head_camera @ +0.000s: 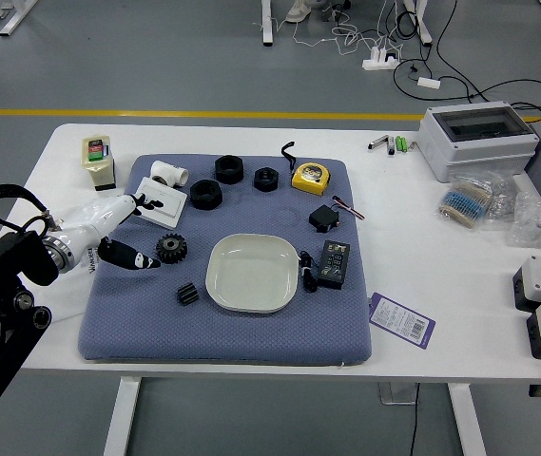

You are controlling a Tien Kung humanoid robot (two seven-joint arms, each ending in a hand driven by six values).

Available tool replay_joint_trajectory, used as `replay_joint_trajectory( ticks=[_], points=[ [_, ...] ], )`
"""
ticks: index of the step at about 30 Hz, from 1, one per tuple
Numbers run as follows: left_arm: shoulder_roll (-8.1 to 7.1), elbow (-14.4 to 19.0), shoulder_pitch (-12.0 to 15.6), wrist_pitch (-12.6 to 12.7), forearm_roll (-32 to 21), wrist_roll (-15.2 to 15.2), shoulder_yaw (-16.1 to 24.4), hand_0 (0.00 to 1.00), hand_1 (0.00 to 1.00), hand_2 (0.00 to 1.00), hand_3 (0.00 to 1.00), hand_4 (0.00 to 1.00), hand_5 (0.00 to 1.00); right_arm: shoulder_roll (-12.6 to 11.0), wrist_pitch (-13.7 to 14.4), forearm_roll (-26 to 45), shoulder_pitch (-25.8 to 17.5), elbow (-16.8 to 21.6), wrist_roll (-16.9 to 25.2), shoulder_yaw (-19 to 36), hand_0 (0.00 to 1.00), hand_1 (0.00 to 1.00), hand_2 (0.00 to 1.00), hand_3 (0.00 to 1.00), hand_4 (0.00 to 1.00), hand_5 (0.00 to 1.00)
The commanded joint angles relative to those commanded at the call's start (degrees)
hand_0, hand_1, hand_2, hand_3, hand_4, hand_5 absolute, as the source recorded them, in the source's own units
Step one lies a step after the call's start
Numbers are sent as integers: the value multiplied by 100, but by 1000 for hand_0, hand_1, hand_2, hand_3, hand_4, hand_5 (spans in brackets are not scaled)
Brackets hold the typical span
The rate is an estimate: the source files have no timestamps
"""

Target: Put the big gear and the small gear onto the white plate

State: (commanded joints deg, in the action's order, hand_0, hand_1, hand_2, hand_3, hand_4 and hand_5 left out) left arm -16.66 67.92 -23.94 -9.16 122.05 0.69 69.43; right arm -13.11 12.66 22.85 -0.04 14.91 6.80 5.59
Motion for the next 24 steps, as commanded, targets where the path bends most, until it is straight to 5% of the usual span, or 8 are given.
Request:
replay_joint_trajectory(
  ticks=[7, 24],
  points=[
    [175, -213, -49, 241, -4, -82, -143, 673, 711, 772, 827, 952, 199, 2, -1, 9, -15, 2, -5, -40, 624, 643, 740, 550, 750, 701],
    [231, -584, -362, 429, -106, -233, -788, 636, 675, 733, 683, 885, 196, -3, 7, 27, -38, 9, -2, -89, 624, 643, 740, 549, 750, 701]
  ],
)
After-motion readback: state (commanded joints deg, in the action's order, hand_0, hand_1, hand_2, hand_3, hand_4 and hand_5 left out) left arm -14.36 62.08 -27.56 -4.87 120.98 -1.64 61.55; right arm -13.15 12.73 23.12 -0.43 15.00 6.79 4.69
